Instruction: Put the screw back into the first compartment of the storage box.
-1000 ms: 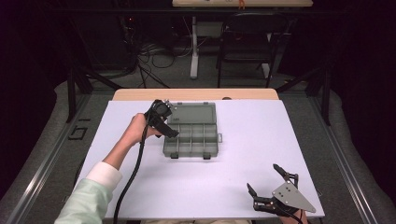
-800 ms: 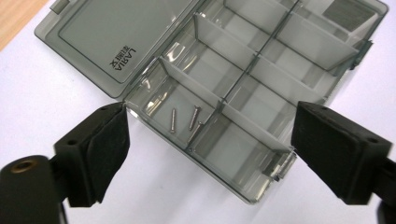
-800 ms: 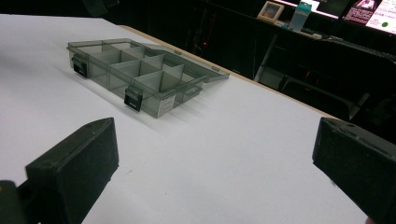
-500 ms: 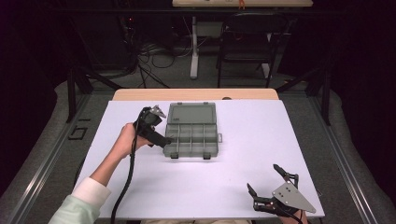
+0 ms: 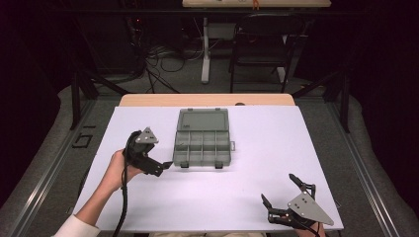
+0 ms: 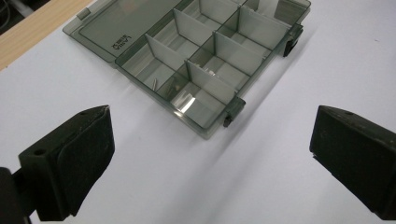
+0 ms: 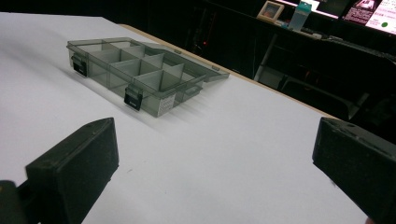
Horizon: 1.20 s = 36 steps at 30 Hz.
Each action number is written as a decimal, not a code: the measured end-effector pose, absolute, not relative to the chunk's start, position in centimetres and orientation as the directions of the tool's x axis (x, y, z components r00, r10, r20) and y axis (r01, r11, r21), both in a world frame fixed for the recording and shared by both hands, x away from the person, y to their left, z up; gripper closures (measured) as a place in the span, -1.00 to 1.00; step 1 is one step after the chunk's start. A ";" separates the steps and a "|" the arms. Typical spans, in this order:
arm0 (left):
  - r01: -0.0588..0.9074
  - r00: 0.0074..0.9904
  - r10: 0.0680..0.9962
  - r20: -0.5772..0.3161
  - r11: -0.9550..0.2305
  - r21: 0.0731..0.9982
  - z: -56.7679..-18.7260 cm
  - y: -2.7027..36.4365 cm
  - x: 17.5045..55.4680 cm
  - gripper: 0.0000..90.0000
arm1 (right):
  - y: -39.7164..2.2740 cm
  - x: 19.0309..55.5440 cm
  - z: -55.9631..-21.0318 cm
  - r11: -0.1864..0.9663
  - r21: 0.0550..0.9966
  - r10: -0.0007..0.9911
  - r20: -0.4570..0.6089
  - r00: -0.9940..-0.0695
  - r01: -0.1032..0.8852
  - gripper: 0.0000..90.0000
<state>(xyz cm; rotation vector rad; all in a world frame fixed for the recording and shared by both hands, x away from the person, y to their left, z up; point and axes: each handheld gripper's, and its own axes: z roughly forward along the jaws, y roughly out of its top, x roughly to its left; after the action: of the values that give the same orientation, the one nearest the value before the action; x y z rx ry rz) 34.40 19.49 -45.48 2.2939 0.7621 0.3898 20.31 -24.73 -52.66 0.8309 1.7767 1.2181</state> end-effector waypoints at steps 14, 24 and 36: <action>0.398 0.732 0.677 0.076 -0.516 0.759 -47.6 22.8 29.8 -1.00 | -24.7 20.3 -52.7 0.320 0.945 0.852 -0.253 -0.458 0.073 -1.00; 0.402 0.701 0.712 0.037 -0.437 0.804 -50.7 25.2 27.2 -1.00 | -24.6 20.3 -52.7 0.318 0.945 0.853 -0.251 -0.458 0.073 -1.00; 0.345 0.690 0.723 0.029 -0.364 0.865 -54.0 27.4 24.4 -1.00 | -24.6 20.3 -52.7 0.320 0.944 0.852 -0.253 -0.459 0.074 -1.00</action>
<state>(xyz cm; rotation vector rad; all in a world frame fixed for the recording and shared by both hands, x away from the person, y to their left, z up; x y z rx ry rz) 24.44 27.39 -54.02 1.9720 0.8241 0.5137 20.35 -24.63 -52.72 0.8288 1.7807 1.2165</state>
